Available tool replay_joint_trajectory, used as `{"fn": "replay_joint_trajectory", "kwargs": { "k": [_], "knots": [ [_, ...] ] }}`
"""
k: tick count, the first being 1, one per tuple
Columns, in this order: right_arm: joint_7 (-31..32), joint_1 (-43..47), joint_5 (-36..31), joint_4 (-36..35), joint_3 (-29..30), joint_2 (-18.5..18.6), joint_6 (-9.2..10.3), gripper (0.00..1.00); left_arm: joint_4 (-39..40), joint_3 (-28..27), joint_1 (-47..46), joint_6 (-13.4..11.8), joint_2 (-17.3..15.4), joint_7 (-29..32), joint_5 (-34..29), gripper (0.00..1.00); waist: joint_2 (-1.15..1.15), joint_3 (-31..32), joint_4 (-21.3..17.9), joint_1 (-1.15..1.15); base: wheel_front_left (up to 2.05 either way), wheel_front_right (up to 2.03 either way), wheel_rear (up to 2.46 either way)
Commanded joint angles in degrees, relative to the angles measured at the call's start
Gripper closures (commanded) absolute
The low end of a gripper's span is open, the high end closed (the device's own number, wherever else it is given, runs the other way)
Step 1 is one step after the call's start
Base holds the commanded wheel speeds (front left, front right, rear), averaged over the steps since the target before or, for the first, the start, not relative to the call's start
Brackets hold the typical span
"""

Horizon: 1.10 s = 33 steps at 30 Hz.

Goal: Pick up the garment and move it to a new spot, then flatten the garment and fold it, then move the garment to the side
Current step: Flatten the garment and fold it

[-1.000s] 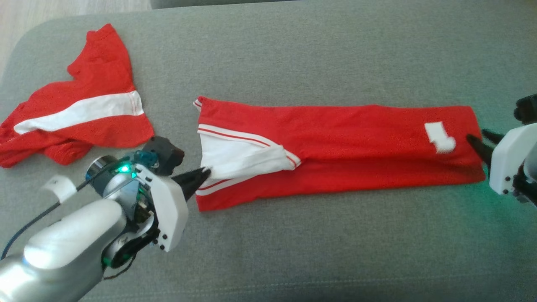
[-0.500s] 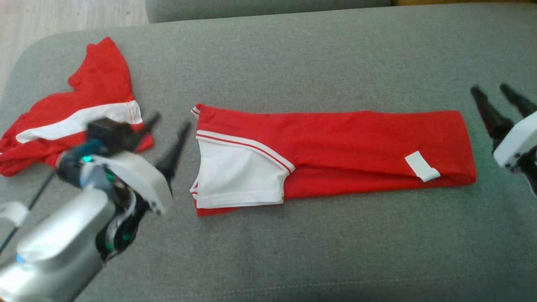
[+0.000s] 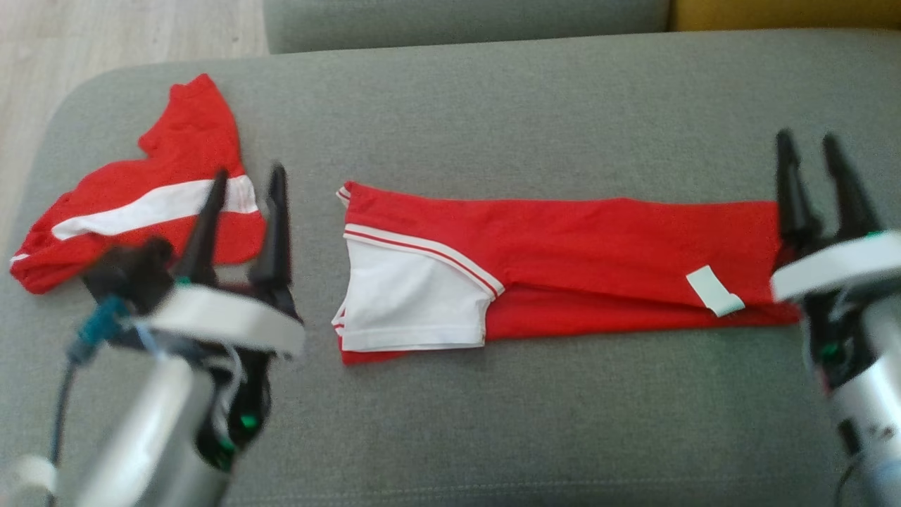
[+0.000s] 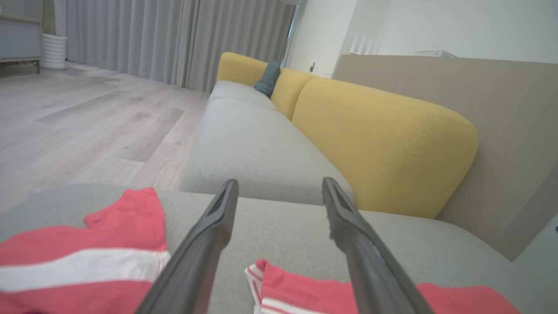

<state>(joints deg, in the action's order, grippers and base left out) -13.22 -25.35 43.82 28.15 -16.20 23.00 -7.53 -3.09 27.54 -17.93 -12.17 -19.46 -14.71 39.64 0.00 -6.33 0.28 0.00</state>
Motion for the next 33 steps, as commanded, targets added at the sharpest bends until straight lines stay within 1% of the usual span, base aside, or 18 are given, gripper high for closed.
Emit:
{"fn": "replay_joint_trajectory", "kwargs": {
  "k": [1, 4, 6, 9, 12, 16, 19, 20, 26, 27, 33],
  "knots": [
    [-0.73, 1.23, -0.78, -1.74, 0.04, -0.33, 0.04, 0.0, 1.7, -3.49, -1.26, 0.46, -0.24, -0.28, -1.42, 0.0, 0.0, 0.28, 0.27, 0.0, 0.0, 0.0, 0.0],
    [-1.34, 3.59, -4.44, -2.26, 1.76, -3.14, 0.04, 0.0, 2.01, -7.94, 2.24, 2.09, 4.73, -0.28, -5.91, 0.0, 0.0, 0.67, 0.55, 0.0, 0.0, 0.0, 0.0],
    [-1.53, 5.1, -7.27, -2.57, 2.69, -4.96, 0.04, 0.0, 2.26, -10.36, 4.61, 3.47, 7.32, -0.28, -9.55, 0.0, 0.0, 0.83, 0.6, 0.0, 0.0, 0.0, 0.0],
    [-1.65, 6.67, -10.93, -2.93, 3.53, -7.06, 0.04, 0.0, 1.64, -12.79, 7.73, 5.85, 10.22, -0.28, -13.99, 0.0, 0.0, 0.97, 0.5, 0.0, 0.0, 0.0, 0.0],
    [-1.7, 7.47, -13.26, -2.54, 6.18, -8.84, 0.04, 0.0, 0.79, -14.86, 9.3, 8.43, 12.27, -0.29, -16.7, 0.0, 0.0, 1.06, 0.46, 0.0, 0.0, 0.0, 0.0],
    [-1.2, 7.59, -16.99, 0.65, 11.78, -10.82, 0.04, 0.0, -0.67, -16.42, 9.96, 11.45, 13.81, -0.29, -19.17, 0.0, 0.0, 0.78, 0.49, 0.0, 0.0, 0.0, 0.0],
    [0.82, 7.01, -19.67, 3.98, 16.23, -12.67, 0.04, 0.0, -1.56, -17.29, 10.06, 12.97, 14.73, -0.29, -20.47, 0.0, 0.0, 0.17, 0.52, 0.0, 0.0, 0.0, 0.0],
    [2.0, 6.3, -21.45, 5.96, 19.08, -13.81, 0.04, 0.0, -2.02, -17.72, 10.05, 13.74, 15.23, -0.29, -21.12, 0.0, 0.0, -0.48, 0.55, 0.0, 0.0, 0.0, 0.0],
    [3.29, 3.23, -27.95, 10.7, 27.18, -16.01, 0.04, 0.0, -3.2, -18.49, 8.83, 15.28, 16.05, -0.29, -22.62, 0.0, 0.0, -3.1, 0.98, 0.0, 0.0, 0.0, 0.0],
    [3.29, 3.23, -27.95, 10.7, 27.18, -16.01, 0.04, 0.0, -3.2, -18.49, 8.83, 15.28, 16.05, -0.29, -22.62, 0.0, 0.0, -3.1, 0.98, 0.0, 0.0, 0.0, 0.0],
    [4.11, 0.05, -34.17, 14.64, 34.04, -17.54, 0.04, 0.0, -3.93, -18.96, 7.49, 16.0, 16.37, -0.29, -23.63, 0.0, 0.0, -5.37, 1.57, 0.0, 0.0, 0.0, 0.0]
  ]
}}
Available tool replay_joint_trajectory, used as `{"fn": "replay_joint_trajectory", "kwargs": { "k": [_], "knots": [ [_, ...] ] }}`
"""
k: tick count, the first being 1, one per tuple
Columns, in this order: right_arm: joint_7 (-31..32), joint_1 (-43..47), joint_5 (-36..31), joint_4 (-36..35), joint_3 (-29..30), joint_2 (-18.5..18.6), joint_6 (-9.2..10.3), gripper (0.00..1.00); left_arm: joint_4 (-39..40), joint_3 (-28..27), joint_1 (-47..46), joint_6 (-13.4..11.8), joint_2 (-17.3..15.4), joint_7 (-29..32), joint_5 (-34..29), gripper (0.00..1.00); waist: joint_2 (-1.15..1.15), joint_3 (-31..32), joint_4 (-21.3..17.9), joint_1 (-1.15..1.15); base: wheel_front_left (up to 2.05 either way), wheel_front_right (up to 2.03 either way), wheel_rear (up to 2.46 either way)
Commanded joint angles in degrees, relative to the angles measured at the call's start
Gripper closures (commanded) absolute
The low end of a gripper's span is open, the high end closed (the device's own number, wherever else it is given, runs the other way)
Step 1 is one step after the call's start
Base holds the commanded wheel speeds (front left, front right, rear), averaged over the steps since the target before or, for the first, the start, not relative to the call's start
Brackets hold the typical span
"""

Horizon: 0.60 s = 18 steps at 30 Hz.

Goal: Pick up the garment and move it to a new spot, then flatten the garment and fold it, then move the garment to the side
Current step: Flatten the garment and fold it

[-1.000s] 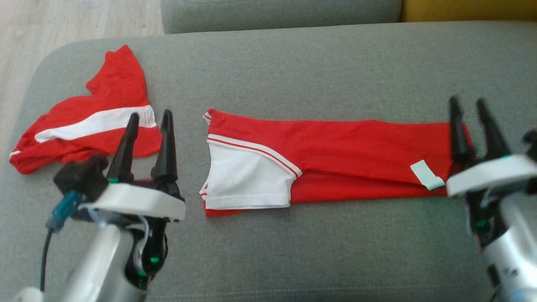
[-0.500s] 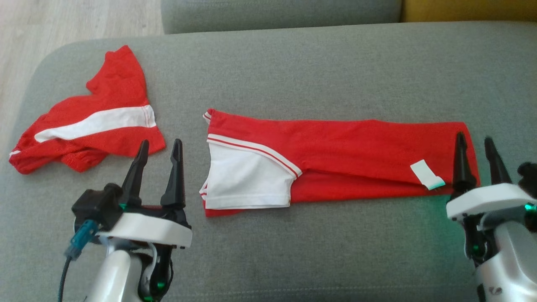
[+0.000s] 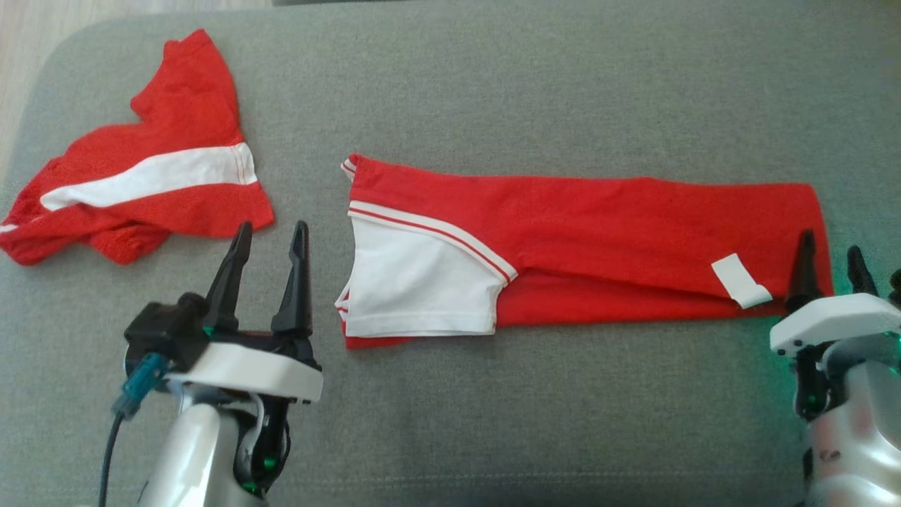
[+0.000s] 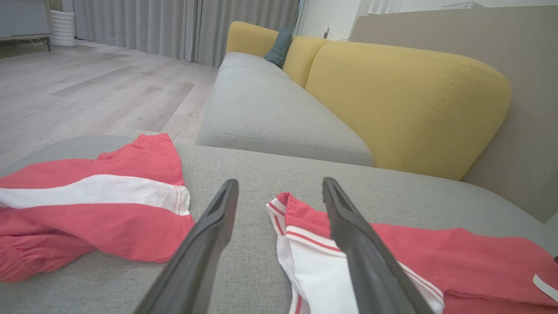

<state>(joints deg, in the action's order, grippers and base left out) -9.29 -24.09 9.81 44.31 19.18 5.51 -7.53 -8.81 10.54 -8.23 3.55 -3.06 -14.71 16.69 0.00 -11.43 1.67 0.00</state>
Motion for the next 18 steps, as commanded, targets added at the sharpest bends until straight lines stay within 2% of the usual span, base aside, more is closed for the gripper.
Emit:
{"fn": "replay_joint_trajectory", "kwargs": {
  "k": [1, 8, 14, 15, 16, 17, 18],
  "knots": [
    [0.46, -1.68, -1.02, -0.93, -0.43, -0.23, 0.04, 0.0, 1.73, -2.03, -2.4, 0.34, 0.01, -0.29, -0.76, 0.0, 0.0, -0.57, 0.28, 0.0, 0.0, 0.0, 0.0],
    [3.46, -4.34, -4.41, 2.33, 3.34, -1.21, 0.04, 0.0, 1.41, -2.32, -3.36, 0.43, 0.14, -0.29, -1.1, 0.0, 0.0, -2.06, 0.63, 0.0, 0.0, 0.0, 0.0],
    [5.25, -5.48, -5.05, 3.35, 3.1, -1.71, 0.04, 0.0, 1.35, -2.57, -4.01, 0.17, 0.16, -0.29, -0.91, 0.0, 0.0, -3.05, 0.36, 0.0, 0.0, 0.0, 0.0],
    [5.43, -5.55, -4.95, 3.37, 2.94, -1.75, 0.04, 0.24, 1.31, -2.59, -4.11, 0.09, 0.17, -0.29, -0.86, 0.0, 0.0, -3.13, 0.28, 0.0, 0.0, 0.0, 0.0],
    [5.58, -5.56, -4.8, 3.34, 2.78, -1.78, 0.04, 0.78, 1.26, -2.6, -4.2, 0.02, 0.17, -0.29, -0.82, 0.0, 0.0, -3.16, 0.19, 0.0, 0.0, 0.0, 0.0],
    [5.83, -5.5, -4.68, 3.32, 2.68, -1.76, 0.04, 1.0, 1.17, -2.61, -4.27, -0.06, 0.17, -0.29, -0.78, 0.0, 0.0, -3.16, 0.09, 0.0, 0.0, 0.0, 0.0],
    [6.09, -5.44, -4.58, 3.29, 2.63, -1.61, 0.04, 1.0, 1.09, -2.64, -4.35, -0.13, 0.17, -0.29, -0.72, 0.0, 0.0, -3.14, 0.0, 0.0, 0.0, 0.0, 0.0]
  ]
}}
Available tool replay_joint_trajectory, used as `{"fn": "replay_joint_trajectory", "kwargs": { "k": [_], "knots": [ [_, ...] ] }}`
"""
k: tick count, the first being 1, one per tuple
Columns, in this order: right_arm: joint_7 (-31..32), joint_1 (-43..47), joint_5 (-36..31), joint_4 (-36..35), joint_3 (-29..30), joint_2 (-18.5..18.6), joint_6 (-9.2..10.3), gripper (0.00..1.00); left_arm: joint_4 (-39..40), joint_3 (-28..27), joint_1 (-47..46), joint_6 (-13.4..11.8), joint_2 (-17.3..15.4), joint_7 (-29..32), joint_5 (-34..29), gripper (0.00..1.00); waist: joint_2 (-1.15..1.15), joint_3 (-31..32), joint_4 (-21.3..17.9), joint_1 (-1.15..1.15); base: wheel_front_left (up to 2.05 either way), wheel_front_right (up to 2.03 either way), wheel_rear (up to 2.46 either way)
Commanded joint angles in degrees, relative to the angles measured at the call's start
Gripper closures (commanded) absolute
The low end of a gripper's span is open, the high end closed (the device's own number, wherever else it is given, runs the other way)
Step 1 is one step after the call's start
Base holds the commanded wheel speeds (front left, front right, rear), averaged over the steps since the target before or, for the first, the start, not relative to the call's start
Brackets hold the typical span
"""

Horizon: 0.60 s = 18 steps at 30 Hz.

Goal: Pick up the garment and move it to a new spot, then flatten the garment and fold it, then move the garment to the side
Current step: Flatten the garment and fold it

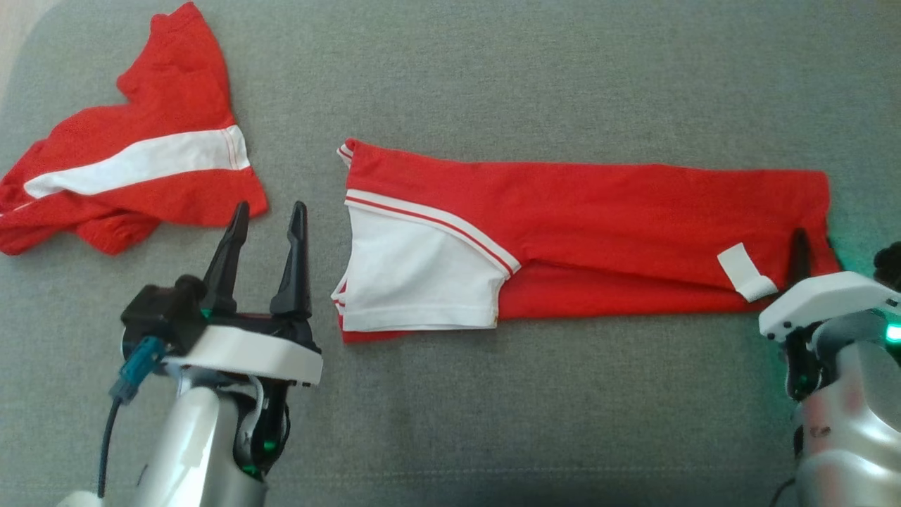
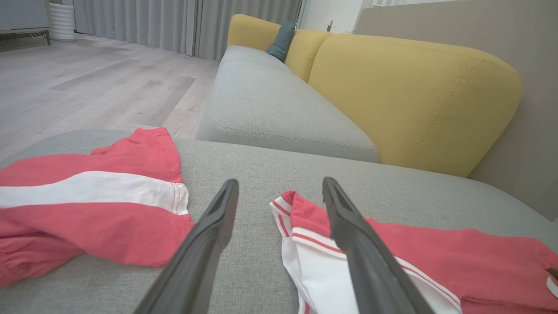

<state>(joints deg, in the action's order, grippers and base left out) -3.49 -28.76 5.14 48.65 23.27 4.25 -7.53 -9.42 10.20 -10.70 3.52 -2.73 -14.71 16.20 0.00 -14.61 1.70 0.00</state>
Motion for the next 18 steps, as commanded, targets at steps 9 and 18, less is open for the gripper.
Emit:
{"fn": "replay_joint_trajectory", "kwargs": {
  "k": [9, 18],
  "knots": [
    [0.34, -0.85, -0.46, -2.4, 2.32, 4.44, 0.04, 1.0, 1.28, -2.81, -2.08, -0.39, -0.15, -0.29, 0.39, 0.0, 0.0, 1.32, -0.68, 0.0, 0.0, 0.0, 0.0],
    [-1.85, -2.62, -10.01, -6.48, 14.19, 6.86, 0.04, 1.0, 1.17, -2.9, -1.14, -0.64, -0.15, -0.29, 1.69, 0.0, 0.0, 3.87, -0.49, 0.0, 0.0, 0.0, 0.0]
  ]
}}
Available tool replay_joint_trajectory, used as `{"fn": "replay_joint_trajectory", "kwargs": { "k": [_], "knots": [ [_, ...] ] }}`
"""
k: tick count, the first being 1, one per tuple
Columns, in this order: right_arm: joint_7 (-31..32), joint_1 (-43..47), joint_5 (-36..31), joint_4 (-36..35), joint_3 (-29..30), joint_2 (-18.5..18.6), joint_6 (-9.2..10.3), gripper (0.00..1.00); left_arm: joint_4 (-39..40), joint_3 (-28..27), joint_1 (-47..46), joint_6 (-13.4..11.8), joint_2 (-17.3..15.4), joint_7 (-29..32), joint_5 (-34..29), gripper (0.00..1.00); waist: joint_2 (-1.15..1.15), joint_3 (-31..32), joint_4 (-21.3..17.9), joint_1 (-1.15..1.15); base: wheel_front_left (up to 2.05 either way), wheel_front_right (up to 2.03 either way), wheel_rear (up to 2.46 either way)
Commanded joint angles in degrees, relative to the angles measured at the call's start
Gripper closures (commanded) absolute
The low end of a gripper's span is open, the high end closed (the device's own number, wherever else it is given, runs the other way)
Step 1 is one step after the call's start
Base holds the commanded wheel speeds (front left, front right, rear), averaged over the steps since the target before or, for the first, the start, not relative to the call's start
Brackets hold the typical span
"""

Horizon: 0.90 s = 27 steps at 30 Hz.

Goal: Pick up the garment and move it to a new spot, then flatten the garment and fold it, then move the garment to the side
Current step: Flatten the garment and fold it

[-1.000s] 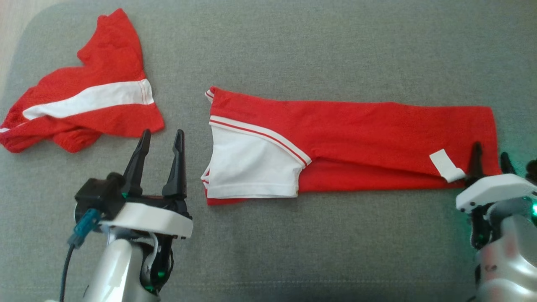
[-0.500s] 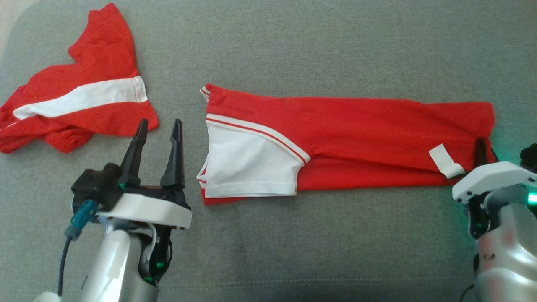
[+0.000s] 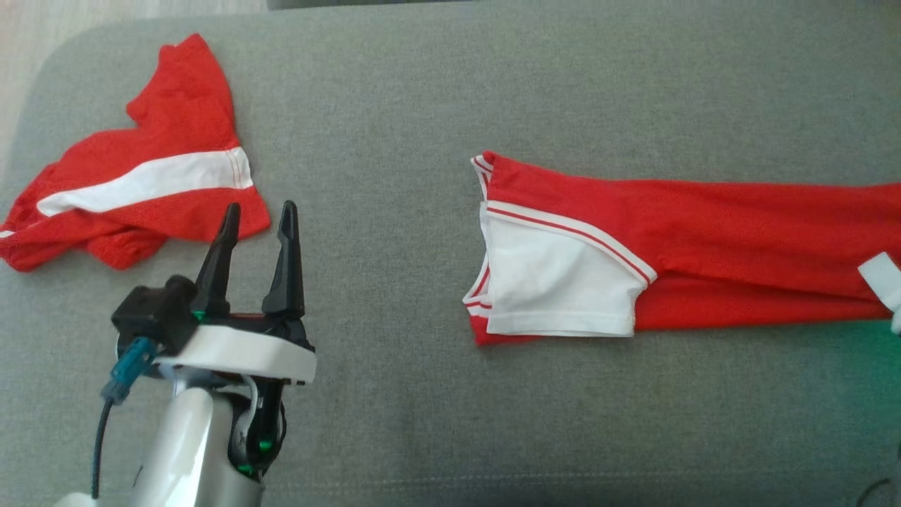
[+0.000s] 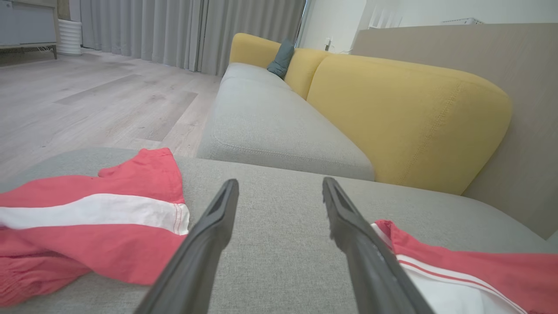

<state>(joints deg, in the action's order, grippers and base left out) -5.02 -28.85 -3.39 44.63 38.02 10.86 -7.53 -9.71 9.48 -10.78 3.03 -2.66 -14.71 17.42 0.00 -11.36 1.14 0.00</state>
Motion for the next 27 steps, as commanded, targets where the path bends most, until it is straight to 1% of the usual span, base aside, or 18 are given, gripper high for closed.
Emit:
{"fn": "replay_joint_trajectory", "kwargs": {
  "k": [1, 2, 3, 5, 10, 15, 19, 23, 27],
  "knots": [
    [-0.07, -2.77, -2.34, -2.98, -0.43, -0.47, 0.04, 1.0, 1.42, -2.18, -0.91, -0.2, -0.22, -0.29, 0.65, 0.0, 0.0, 1.0, 0.08, 0.0, 0.0, 0.0, 0.0],
    [0.33, -2.96, -2.89, -3.5, -0.61, -1.3, 0.04, 1.0, 1.38, -2.19, -0.74, -0.24, -0.22, -0.29, 0.84, 0.0, 0.0, 1.39, 0.07, 0.0, 0.0, 0.0, 0.0],
    [0.33, -2.96, -2.89, -3.5, -0.61, -1.3, 0.04, 1.0, 1.38, -2.19, -0.74, -0.24, -0.22, -0.29, 0.84, 0.0, 0.0, 1.39, 0.07, 0.0, 0.0, 0.0, 0.0],
    [1.35, -3.2, -3.22, -4.69, -1.43, -3.07, 0.04, 1.0, 1.22, -2.12, -0.3, -0.35, -0.22, -0.29, 1.16, 0.0, 0.0, 2.32, 0.0, 0.0, 0.0, 0.0, 0.0],
    [4.95, -3.52, 0.27, -9.01, -6.09, -6.55, 0.04, 1.0, 0.94, -2.06, 0.92, -0.71, -0.22, -0.29, 2.05, 0.0, 0.0, 4.64, -0.4, 0.0, 0.0, 0.0, 0.0],
    [9.93, -2.54, 7.18, -15.35, -14.05, -7.84, 0.04, 1.0, 0.93, -2.16, 1.92, -0.92, -0.22, -0.29, 2.5, 0.0, 0.0, 6.49, -0.7, 0.0, 0.0, 0.0, 0.0],
    [13.38, -0.63, 15.85, -19.91, -22.37, -7.95, 0.04, 1.0, 1.12, -2.08, 2.48, -1.11, -0.22, -0.29, 2.74, 0.0, 0.0, 7.3, -0.61, 0.0, 0.0, 0.0, 0.0],
    [14.98, 1.77, 23.5, -23.36, -29.55, -7.96, 0.04, 1.0, 1.23, -1.73, 2.72, -1.23, -0.22, -0.29, 2.89, 0.0, 0.0, 7.65, -0.3, 0.0, 0.0, 0.0, 0.0],
    [14.85, 3.8, 28.87, -23.93, -36.07, -7.97, 0.04, 1.0, 1.24, -1.41, 2.85, -1.16, -0.22, -0.29, 2.88, 0.0, 0.0, 7.68, 0.23, 0.0, 0.0, 0.0, 0.0]
  ]
}}
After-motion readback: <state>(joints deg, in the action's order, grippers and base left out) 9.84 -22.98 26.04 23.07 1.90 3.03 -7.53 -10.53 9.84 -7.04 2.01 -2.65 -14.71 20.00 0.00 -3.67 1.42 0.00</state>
